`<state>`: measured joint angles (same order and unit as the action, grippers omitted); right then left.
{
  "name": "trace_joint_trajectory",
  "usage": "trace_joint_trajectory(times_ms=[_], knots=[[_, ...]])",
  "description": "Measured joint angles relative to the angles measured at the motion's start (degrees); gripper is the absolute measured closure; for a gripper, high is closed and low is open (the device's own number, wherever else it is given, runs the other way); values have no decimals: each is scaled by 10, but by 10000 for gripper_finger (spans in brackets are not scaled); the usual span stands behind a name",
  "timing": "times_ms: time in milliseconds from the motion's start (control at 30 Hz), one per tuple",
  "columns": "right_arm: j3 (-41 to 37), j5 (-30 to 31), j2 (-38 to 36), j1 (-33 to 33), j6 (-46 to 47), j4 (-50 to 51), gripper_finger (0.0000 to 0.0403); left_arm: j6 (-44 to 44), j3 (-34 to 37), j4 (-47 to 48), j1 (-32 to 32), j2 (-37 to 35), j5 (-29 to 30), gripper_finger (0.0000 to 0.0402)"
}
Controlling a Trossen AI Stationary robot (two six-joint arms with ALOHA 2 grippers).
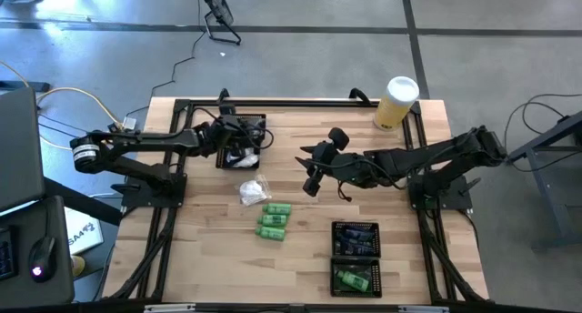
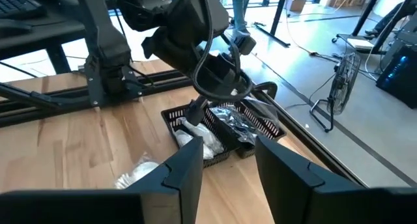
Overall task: Pick & Place Travel size toiletries
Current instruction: Put the black hairbrush into the top black basket, then put the white cotton pack into the middle top black basket
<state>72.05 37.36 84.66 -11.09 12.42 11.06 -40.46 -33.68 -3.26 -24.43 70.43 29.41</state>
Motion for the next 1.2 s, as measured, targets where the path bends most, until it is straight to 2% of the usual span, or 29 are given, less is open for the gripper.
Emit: trace_joint_trajectory(times_ms=[200, 433, 567, 667, 867, 1033, 1200], knots=[[0, 0, 0, 0, 0, 0, 273, 2, 0, 2, 0, 0, 1, 357], [0, -1, 0, 0, 4, 0, 275, -1, 0, 4, 0, 0, 3, 282], [0, -1, 0, 0, 18, 7, 275, -24, 0, 4, 0, 0, 41, 249], [0, -2, 0, 0, 28, 16, 275, -33, 0, 4, 0, 0, 65, 239], [0, -2, 0, 0, 28, 20, 275, -34, 0, 0, 0, -8, 65, 236], [0, -2, 0, 0, 28, 20, 275, -27, 0, 5, 0, -44, 35, 236], [0, -3, 0, 0, 25, 21, 275, 10, 0, 5, 1, -96, -83, 236]])
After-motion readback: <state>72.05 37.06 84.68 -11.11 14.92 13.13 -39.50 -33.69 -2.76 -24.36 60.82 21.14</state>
